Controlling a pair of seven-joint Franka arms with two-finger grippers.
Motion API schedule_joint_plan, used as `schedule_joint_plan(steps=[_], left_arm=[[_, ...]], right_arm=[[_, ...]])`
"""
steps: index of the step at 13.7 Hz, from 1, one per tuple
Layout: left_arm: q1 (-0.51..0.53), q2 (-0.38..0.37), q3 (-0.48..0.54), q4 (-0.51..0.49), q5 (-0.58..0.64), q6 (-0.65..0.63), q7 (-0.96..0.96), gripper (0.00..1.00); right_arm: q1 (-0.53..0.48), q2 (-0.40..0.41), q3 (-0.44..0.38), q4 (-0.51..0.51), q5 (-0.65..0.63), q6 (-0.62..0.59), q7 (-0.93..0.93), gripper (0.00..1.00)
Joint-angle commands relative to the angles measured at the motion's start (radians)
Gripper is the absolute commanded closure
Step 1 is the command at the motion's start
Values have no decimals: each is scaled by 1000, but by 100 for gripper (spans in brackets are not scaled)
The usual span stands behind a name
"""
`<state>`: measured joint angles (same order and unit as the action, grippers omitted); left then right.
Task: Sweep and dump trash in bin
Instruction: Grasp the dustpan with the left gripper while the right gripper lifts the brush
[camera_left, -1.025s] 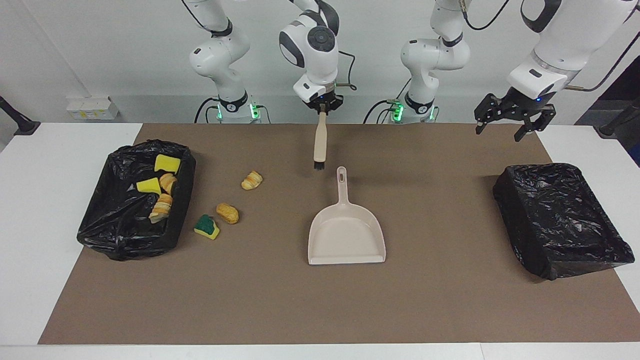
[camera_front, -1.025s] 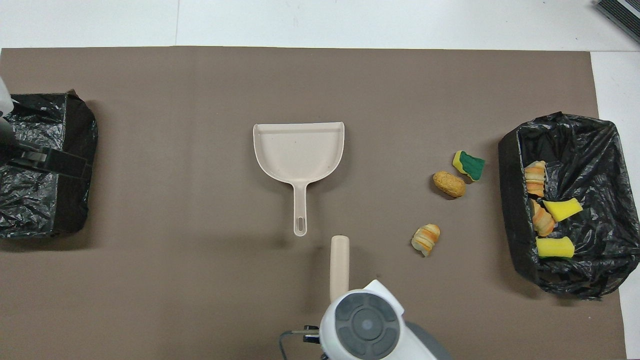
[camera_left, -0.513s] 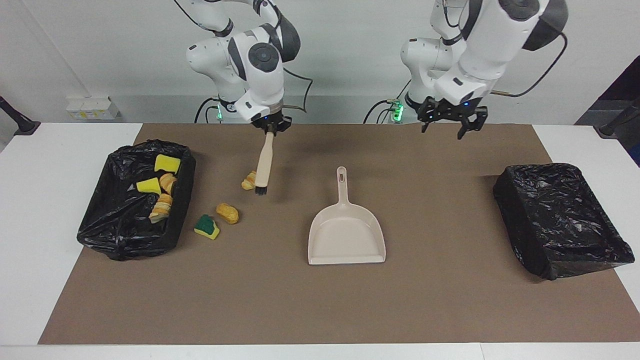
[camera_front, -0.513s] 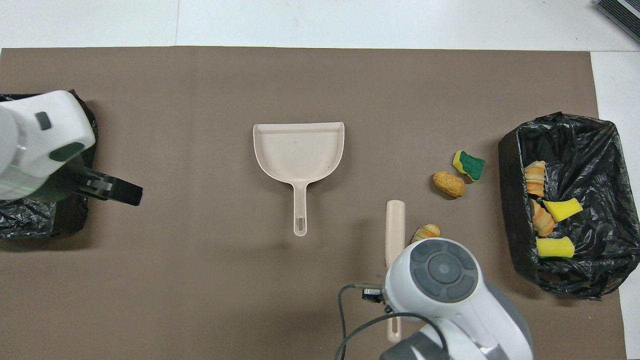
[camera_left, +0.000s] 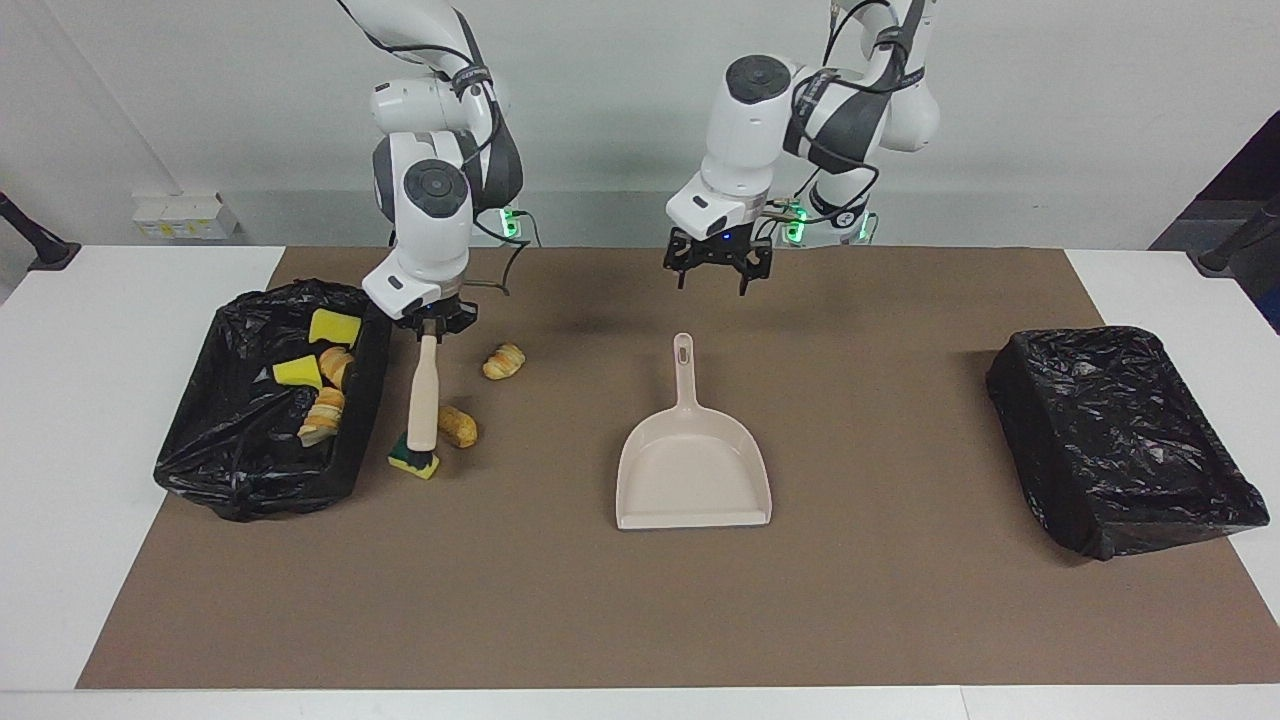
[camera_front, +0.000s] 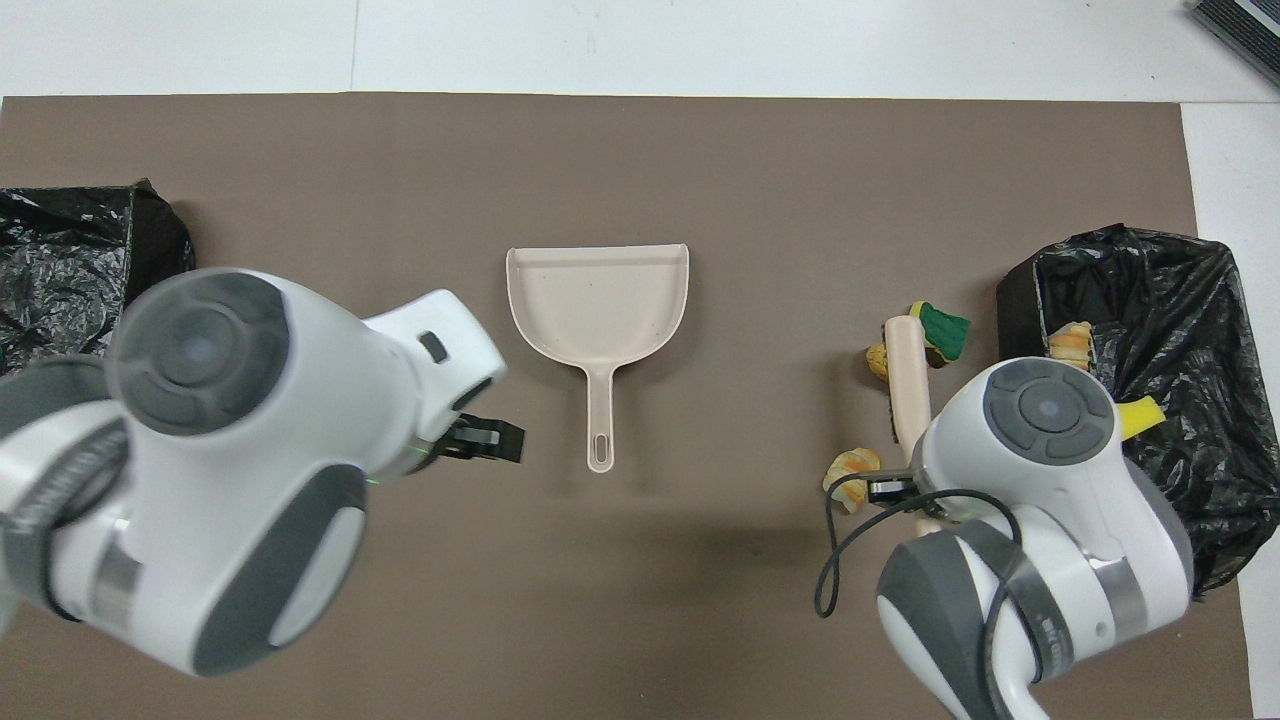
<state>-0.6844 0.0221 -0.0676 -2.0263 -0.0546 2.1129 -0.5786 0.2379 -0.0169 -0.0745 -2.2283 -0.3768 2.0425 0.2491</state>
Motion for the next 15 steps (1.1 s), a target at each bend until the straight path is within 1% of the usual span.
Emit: schedule_joint_plan(steps=[1,3,5,7,8,9,10,12,15], left_arm=[[-14,116,23,5,16,132,-9,0],[3,133,25,6,21,159,0,0],[31,137,25,8,24,159,60,7],[32,137,25,6,24,160,65,33],[32,137,26,5,24,148,66,56],[32,137,26,5,25,141,65,85],[32,136,28,6,25,119,65,100],[31,136,28,8,33,110,65,100],[32,136,29,12,44,98,65,100]], right_arm=[[-69,55,15,21,-72,86,-48,100],[-77,71,18,16,-83,110,-48,100],[-54,71,21,7,-82,85,-76,100],[-37,69,24,7,-65,29,-199,100],[-19,66,27,7,-24,10,-244,100],[6,64,27,10,36,-10,-269,100],[15,64,28,16,100,-27,-295,100],[43,75,33,50,261,-59,-297,100],[70,100,33,114,410,-120,-294,100]])
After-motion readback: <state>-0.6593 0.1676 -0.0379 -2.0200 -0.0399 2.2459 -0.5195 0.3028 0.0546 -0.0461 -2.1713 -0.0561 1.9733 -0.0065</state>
